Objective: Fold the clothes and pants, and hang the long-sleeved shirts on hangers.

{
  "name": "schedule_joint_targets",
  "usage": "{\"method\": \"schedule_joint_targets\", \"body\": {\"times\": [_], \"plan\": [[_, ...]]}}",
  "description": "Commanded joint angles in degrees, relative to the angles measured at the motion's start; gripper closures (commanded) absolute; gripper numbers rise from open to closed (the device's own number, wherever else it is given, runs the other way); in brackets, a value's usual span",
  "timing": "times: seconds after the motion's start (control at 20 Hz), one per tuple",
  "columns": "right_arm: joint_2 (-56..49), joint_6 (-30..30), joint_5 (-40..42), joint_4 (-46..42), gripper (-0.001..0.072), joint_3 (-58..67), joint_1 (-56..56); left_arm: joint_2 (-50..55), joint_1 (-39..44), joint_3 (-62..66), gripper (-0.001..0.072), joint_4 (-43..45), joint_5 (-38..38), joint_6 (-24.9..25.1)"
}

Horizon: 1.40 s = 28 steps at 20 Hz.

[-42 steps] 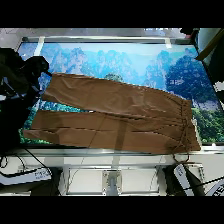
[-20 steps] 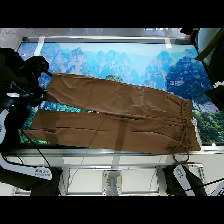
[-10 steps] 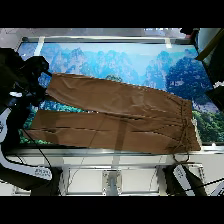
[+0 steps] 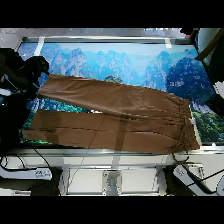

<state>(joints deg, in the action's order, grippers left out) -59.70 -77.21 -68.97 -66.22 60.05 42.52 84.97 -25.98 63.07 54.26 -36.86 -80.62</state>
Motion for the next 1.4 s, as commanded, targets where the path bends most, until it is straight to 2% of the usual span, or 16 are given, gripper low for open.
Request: {"method": "schedule_joint_targets", "body": {"times": [0.0,0.2,0.3,0.5,0.65,0.9,0.95,1.0,1.05,1.1,1.15,1.2,1.35], "plan": [[-11.65,0.28,5.51,0.33,0.0314,0.04,-0.07,-2.19,-0.39,0.04,0.0701,2.34,-3.34,-0.04],[-25.75,8.28,15.21,10.43,0.0314,1.9,-0.07,-2.08,1.14,0.04,0.0701,2.36,-3.65,-0.63],[-31.69,11.02,17.42,12.87,0.0314,5.73,-0.07,-2.08,1.79,0.04,0.0701,2.34,-3.74,-0.63],[-40.96,17.4,14.1,18.58,0.0314,14.88,-0.5,-2.08,2.05,0.04,0.0701,2.34,-3.74,-0.66],[-44.06,18.51,13.84,18.6,0.0315,18.6,-2.71,-2.03,2.05,0.04,0.0701,2.38,-3.74,-1.7],[-44.96,20.94,8.52,17.44,0.0318,19.5,-4.46,-2.01,2.01,0.04,0.0701,2.38,-3.76,-1.73],[-44.96,20.94,8.22,17.11,0.0374,19.5,-4.39,-2.01,2.01,0.04,0.0701,2.38,-3.78,-1.7],[-44.92,20.94,7.98,16.55,0.0483,19.5,-4.31,-2.01,2.01,0.04,0.0701,2.36,-4.0,-1.73],[-44.78,20.92,7.45,16.46,0.0549,19.5,-4.31,-2.01,2.01,0.04,0.0701,2.38,-4.35,-1.7],[-44.52,20.94,6.8,15.89,0.0567,19.5,-4.28,-2.01,1.97,0.04,0.0701,2.51,-4.59,-1.73],[-44.13,20.94,6.8,14.69,0.0634,19.52,-4.28,-2.01,1.97,0.04,0.0701,2.82,-4.72,-1.73],[-43.67,20.9,7.28,13.7,0.0673,19.52,-4.26,-2.03,1.97,0.04,0.0701,2.8,-5.07,-1.73],[-43.06,18.91,9.09,13.4,0.0672,22.8,-2.73,-2.34,1.95,0.04,0.0701,3.5,-6.1,-4.7]]}}
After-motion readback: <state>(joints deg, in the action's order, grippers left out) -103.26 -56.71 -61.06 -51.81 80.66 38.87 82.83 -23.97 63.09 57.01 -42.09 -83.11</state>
